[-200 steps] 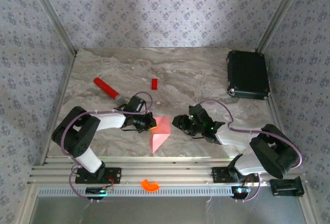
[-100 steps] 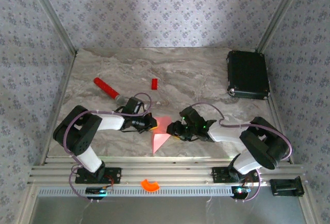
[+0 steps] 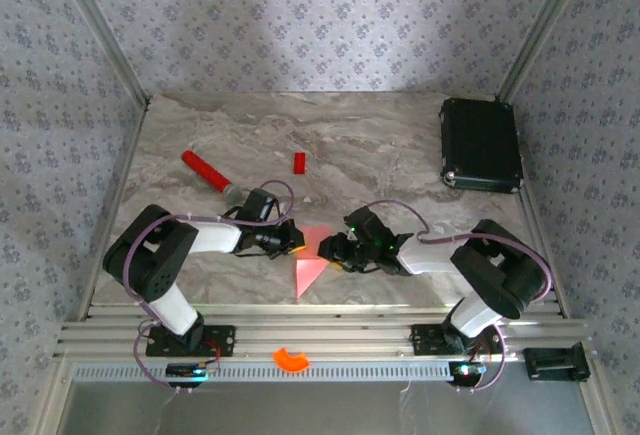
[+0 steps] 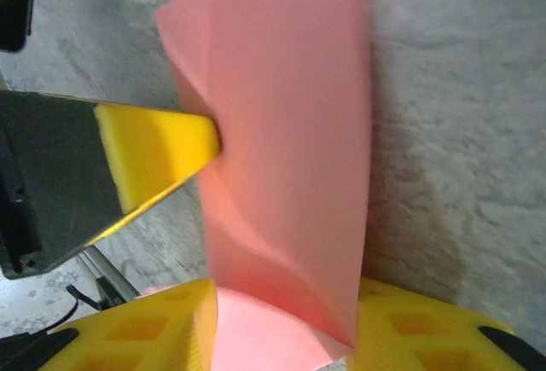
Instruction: Fold a paper plane with a square sheet of paper (pick it up from the middle)
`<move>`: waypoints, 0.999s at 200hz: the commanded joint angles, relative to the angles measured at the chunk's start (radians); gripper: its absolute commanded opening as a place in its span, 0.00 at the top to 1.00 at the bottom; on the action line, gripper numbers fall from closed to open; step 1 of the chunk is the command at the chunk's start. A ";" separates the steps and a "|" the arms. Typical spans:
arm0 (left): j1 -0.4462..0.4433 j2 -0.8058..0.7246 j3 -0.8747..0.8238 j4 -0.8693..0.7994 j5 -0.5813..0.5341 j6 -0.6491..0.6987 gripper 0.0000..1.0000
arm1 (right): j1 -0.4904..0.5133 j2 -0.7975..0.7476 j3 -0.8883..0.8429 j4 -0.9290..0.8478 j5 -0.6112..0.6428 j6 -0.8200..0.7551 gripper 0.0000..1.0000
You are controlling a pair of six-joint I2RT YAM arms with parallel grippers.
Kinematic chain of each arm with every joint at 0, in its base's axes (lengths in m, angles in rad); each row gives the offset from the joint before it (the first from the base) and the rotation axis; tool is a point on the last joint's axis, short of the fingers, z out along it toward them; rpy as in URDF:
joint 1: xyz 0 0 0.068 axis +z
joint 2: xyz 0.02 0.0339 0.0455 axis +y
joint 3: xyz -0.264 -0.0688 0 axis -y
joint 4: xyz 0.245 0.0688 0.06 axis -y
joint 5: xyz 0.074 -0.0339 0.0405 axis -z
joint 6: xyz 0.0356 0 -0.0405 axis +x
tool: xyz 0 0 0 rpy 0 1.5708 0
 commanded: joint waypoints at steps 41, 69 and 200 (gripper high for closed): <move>0.002 0.024 -0.007 -0.055 0.001 0.022 1.00 | -0.053 0.027 0.043 0.068 -0.068 -0.054 0.56; 0.001 0.027 -0.002 -0.061 0.001 0.027 1.00 | -0.098 0.065 0.075 0.075 -0.163 -0.120 0.58; 0.001 0.005 0.026 -0.078 0.009 0.020 1.00 | -0.172 0.235 0.230 -0.047 -0.352 -0.273 0.80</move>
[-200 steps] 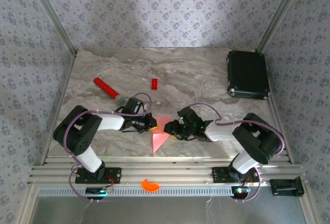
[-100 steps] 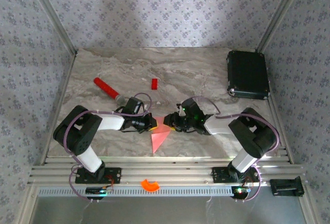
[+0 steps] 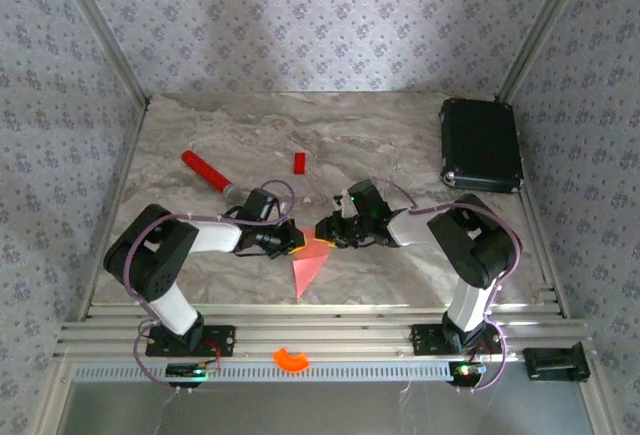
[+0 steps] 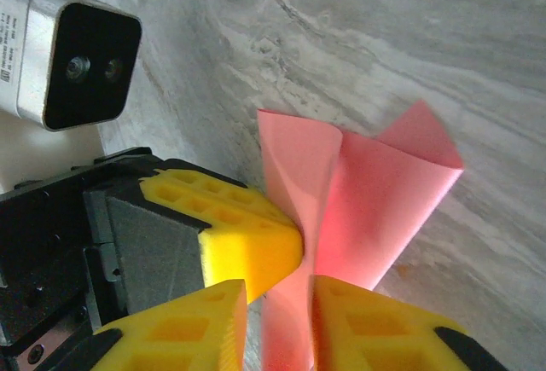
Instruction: Fold a paper plane with a square sheet of paper (pick it up from the middle)
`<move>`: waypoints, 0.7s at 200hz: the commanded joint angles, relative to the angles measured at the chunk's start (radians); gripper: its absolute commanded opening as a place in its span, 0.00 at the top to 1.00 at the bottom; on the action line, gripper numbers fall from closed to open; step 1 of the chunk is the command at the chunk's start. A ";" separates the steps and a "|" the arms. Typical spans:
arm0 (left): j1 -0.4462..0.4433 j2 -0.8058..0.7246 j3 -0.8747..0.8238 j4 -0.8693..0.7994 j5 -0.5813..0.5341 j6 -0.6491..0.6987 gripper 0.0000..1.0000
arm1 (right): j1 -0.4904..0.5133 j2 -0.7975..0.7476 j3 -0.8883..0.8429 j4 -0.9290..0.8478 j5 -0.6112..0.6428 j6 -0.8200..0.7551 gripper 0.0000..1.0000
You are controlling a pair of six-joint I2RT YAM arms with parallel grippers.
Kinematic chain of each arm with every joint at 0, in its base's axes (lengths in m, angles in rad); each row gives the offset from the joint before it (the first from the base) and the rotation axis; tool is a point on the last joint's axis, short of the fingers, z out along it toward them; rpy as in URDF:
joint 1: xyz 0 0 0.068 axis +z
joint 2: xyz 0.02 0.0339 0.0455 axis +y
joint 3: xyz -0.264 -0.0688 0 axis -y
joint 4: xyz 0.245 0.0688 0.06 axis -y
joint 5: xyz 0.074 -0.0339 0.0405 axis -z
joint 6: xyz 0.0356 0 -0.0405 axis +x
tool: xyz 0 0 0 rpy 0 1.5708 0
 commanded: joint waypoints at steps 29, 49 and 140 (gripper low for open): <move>0.001 -0.042 0.023 -0.076 -0.003 0.009 0.99 | -0.002 0.009 0.032 -0.095 -0.035 -0.055 0.94; 0.001 -0.123 0.047 -0.122 -0.025 0.022 0.91 | -0.004 -0.042 0.020 -0.149 0.012 -0.062 0.98; -0.380 -0.478 0.081 -0.426 -0.603 0.271 0.66 | 0.036 -0.375 -0.208 -0.097 0.430 0.307 1.00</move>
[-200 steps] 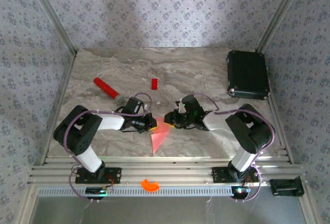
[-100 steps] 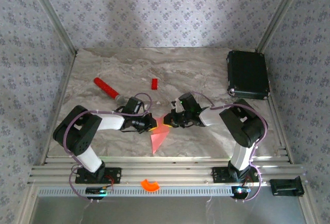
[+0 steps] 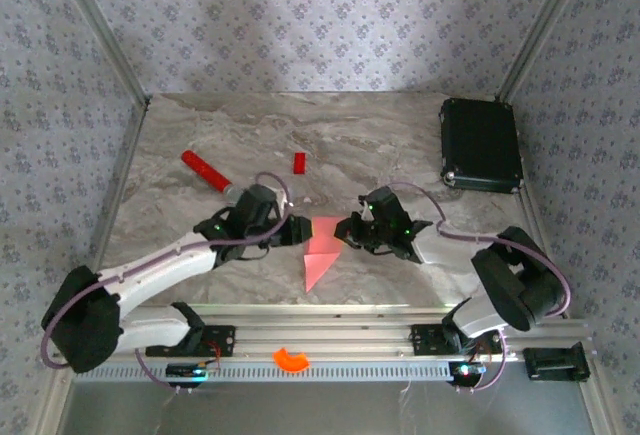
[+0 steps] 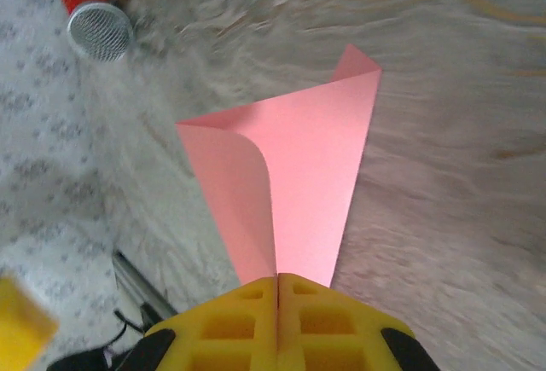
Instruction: Fold a paper plane with a square sheet of paper (pick it up from the middle)
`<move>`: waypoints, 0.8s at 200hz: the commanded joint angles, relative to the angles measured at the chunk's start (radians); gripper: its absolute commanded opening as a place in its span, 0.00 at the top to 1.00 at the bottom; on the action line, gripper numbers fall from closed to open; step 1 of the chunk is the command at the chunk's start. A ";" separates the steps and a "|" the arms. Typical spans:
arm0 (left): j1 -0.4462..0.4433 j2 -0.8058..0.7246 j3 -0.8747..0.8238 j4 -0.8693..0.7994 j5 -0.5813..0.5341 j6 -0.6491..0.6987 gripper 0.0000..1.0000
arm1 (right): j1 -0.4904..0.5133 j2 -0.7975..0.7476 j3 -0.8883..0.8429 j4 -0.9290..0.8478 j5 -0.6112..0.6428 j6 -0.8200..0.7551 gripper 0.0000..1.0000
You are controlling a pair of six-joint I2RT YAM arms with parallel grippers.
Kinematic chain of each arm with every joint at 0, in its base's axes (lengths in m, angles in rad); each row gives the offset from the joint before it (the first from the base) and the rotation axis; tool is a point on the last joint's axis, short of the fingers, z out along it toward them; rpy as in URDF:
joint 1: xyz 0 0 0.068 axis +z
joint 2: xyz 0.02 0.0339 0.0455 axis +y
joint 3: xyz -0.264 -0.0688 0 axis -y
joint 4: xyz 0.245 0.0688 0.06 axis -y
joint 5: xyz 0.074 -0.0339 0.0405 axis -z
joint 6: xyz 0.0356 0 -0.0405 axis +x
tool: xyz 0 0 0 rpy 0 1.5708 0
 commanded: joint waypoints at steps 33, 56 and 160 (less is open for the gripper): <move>-0.328 0.082 0.051 -0.181 -0.421 0.204 0.58 | 0.051 -0.069 -0.017 -0.047 0.204 0.159 1.00; -0.425 0.176 0.109 -0.230 -0.525 0.235 0.55 | 0.056 -0.062 -0.015 -0.042 0.198 0.170 1.00; -0.559 0.446 0.270 -0.417 -0.789 0.206 0.59 | 0.058 -0.090 -0.023 -0.043 0.201 0.186 1.00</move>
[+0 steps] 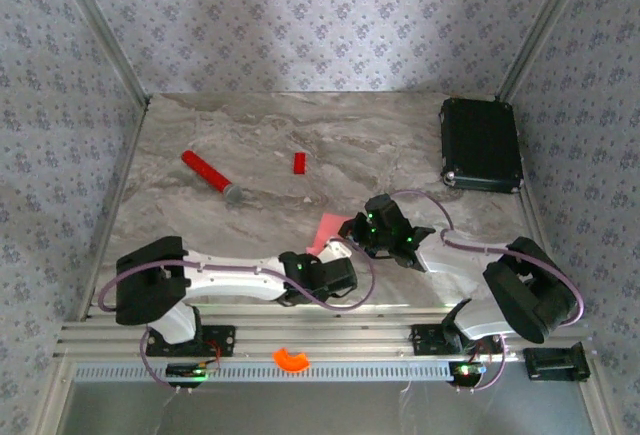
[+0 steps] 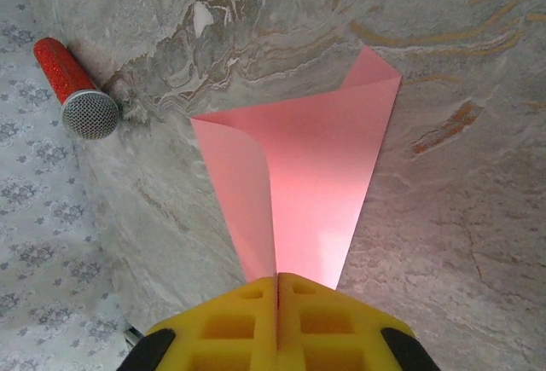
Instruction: Fold a paper plane with a square sheet of paper (pick it up from the middle)
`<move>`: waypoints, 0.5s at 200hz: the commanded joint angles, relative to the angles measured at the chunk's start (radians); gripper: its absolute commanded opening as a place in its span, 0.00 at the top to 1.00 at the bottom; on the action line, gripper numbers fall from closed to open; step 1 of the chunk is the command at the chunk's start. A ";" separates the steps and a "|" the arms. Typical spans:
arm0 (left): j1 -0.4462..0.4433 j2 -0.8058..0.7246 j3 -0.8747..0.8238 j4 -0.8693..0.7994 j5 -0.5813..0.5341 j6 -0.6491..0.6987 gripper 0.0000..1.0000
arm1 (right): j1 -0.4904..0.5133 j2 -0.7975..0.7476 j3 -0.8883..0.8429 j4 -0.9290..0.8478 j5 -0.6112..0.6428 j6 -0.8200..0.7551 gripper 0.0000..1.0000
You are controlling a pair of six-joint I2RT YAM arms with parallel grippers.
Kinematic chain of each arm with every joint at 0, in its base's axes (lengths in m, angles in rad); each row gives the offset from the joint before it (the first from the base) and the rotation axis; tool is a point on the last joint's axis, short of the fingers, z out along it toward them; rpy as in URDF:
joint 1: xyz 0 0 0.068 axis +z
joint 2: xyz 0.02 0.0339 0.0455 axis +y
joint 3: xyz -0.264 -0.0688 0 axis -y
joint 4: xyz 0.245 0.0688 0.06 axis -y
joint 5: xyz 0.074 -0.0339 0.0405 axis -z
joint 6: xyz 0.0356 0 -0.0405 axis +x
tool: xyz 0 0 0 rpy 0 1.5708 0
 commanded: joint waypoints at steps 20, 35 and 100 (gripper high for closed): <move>-0.024 0.047 0.045 -0.084 -0.091 -0.024 0.64 | 0.004 -0.022 -0.001 -0.016 0.016 0.018 1.00; -0.026 0.061 0.051 -0.101 -0.116 -0.029 0.65 | 0.005 -0.023 -0.001 -0.012 0.015 0.016 1.00; -0.030 0.054 0.045 -0.115 -0.148 -0.035 0.80 | 0.004 -0.024 0.001 -0.010 0.012 0.016 1.00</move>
